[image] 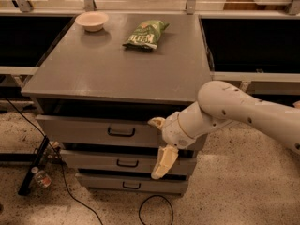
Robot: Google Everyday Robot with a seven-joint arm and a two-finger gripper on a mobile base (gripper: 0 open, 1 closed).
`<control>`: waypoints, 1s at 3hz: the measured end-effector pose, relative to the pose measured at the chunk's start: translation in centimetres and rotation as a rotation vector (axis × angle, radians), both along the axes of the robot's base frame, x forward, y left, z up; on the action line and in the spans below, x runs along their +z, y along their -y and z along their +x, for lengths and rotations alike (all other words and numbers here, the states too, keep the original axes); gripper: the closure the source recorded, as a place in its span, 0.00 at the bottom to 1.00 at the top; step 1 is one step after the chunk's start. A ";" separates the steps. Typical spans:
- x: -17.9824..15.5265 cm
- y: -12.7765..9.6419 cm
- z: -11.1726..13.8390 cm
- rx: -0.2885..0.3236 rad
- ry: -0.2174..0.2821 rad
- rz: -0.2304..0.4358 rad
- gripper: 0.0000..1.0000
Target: Open top drawer
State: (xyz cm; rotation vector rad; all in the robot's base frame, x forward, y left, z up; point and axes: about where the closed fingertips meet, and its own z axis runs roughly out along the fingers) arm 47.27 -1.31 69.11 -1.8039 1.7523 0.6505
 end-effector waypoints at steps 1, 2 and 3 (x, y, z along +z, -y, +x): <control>-0.1 0.0 0.6 -0.049 0.022 -0.007 0.00; -0.2 -0.5 1.4 -0.093 0.054 -0.022 0.00; -0.3 -0.8 1.6 -0.087 0.054 -0.034 0.00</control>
Offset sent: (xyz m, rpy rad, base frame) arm 0.0227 0.0072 -0.0017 -0.0378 -0.0864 -0.1440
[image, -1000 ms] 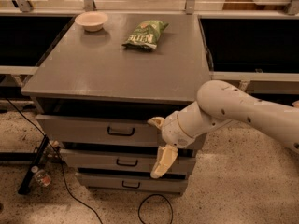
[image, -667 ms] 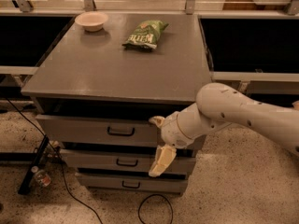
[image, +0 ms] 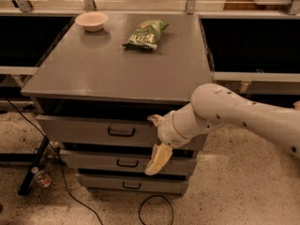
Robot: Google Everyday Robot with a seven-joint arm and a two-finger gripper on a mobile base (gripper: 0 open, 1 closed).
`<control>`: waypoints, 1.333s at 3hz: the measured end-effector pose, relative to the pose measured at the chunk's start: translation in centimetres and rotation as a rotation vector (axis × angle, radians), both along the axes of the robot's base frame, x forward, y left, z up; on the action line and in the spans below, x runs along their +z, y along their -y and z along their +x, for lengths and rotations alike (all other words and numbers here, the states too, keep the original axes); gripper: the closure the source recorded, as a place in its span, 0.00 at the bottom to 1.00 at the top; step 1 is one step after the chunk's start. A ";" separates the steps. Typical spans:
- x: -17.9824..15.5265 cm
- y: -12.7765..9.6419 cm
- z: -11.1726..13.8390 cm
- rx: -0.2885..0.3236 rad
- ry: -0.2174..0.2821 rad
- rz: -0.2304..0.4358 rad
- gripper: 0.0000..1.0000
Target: Open top drawer
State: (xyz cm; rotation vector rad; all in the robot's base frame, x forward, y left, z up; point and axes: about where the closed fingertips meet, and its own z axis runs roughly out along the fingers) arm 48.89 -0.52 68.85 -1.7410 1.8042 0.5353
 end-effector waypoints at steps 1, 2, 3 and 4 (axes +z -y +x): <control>-0.8 -0.8 2.1 -0.002 -0.012 -0.047 0.00; -0.8 -0.8 2.0 0.003 -0.011 -0.045 0.00; -0.6 -1.1 0.7 0.044 0.006 -0.018 0.00; -0.6 -1.1 0.9 0.036 0.010 -0.027 0.00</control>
Offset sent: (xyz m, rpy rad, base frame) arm 0.0174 0.0038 -0.0063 -0.0373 0.0086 -0.0049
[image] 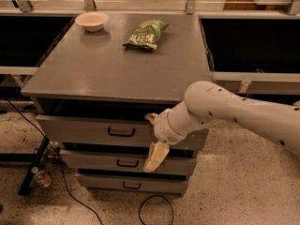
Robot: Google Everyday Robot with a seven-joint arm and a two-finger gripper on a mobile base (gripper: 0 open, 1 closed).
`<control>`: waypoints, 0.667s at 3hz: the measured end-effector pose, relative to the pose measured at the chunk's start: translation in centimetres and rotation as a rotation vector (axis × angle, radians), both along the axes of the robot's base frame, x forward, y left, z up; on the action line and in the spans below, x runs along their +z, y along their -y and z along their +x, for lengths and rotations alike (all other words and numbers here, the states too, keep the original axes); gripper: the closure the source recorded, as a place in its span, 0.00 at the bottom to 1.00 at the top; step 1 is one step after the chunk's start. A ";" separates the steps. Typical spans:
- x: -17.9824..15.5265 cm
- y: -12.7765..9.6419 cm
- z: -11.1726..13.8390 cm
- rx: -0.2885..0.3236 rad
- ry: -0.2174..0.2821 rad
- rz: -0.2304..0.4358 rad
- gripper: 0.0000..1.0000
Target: Open top drawer
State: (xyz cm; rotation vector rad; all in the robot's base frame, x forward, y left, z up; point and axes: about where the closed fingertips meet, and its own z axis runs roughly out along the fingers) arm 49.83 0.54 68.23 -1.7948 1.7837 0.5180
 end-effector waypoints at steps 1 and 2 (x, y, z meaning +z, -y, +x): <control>-0.4 0.5 1.7 -0.049 0.024 -0.061 0.00; -0.4 0.5 1.7 -0.049 0.024 -0.061 0.00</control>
Offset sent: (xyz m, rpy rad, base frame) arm 0.0145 -0.0045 -0.0024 -0.0496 -0.0228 -0.0408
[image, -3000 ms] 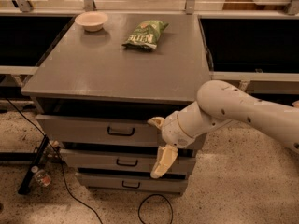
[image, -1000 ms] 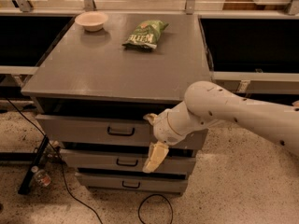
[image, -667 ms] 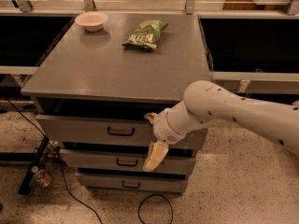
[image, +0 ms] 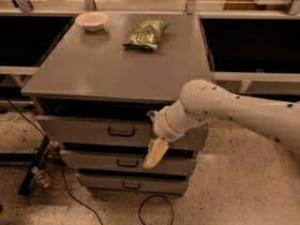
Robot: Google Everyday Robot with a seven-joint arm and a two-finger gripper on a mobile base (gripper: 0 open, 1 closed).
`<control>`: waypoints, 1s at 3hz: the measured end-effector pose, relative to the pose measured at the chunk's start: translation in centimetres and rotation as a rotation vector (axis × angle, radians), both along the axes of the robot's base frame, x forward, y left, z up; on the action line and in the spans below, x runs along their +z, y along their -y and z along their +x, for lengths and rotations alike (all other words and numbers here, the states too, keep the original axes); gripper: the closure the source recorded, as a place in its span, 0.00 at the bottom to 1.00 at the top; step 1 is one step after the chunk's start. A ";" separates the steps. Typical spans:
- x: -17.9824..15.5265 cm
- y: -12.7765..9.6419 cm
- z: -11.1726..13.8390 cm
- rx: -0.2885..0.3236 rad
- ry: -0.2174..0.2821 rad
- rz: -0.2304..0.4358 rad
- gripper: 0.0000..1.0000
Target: Open top drawer
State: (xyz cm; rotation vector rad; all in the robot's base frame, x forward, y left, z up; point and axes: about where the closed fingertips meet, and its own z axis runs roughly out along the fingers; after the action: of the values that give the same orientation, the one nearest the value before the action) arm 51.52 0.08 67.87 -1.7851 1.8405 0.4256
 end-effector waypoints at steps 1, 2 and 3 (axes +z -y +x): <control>-0.3 -0.4 -0.1 -0.003 0.002 0.014 0.00; -1.4 -1.1 -0.6 0.007 -0.009 0.029 0.00; -2.0 -1.4 -1.1 0.020 -0.015 0.033 0.00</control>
Offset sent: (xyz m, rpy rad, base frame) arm -0.0078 0.0130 -0.0215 0.0460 0.0159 0.0010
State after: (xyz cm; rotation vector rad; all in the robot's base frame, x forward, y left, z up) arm 50.42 1.52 65.90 -1.7839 1.8166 0.4751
